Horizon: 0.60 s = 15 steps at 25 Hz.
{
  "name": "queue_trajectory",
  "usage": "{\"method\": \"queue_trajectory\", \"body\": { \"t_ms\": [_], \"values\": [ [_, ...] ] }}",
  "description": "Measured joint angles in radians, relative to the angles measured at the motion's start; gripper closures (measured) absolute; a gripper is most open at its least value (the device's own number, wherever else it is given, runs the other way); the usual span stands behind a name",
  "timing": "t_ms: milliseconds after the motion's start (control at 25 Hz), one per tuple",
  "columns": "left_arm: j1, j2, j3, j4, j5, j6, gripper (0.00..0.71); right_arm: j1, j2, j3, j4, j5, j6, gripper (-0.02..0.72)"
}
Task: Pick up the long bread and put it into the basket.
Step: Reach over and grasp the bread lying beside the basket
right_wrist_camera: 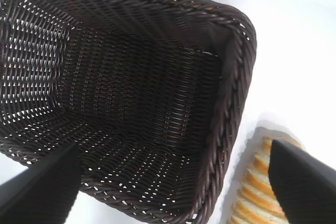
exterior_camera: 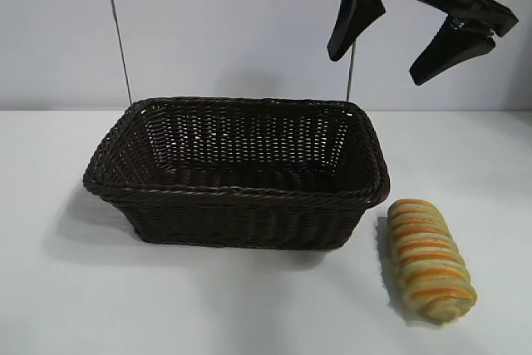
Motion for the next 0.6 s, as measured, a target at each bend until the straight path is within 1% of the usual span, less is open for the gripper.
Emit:
{"method": "queue_trajectory", "body": {
  "t_ms": [120, 240, 440, 600],
  "values": [
    [-0.004, -0.095, 0.138, 0.0, 0.003, -0.004, 0.019, 0.0, 0.0, 0.0, 0.0, 0.001, -0.001, 0.008],
    [-0.004, -0.142, 0.255, 0.002, 0.025, -0.007, 0.019, 0.0, 0.0, 0.0, 0.0, 0.001, -0.001, 0.008],
    [-0.004, -0.15, 0.406, 0.036, 0.026, -0.007, 0.019, 0.0, 0.0, 0.0, -0.004, 0.002, -0.019, 0.008],
    [-0.004, -0.15, 0.497, 0.051, 0.017, -0.007, 0.019, 0.0, 0.0, 0.0, -0.01, 0.006, -0.02, 0.008]
  ]
}}
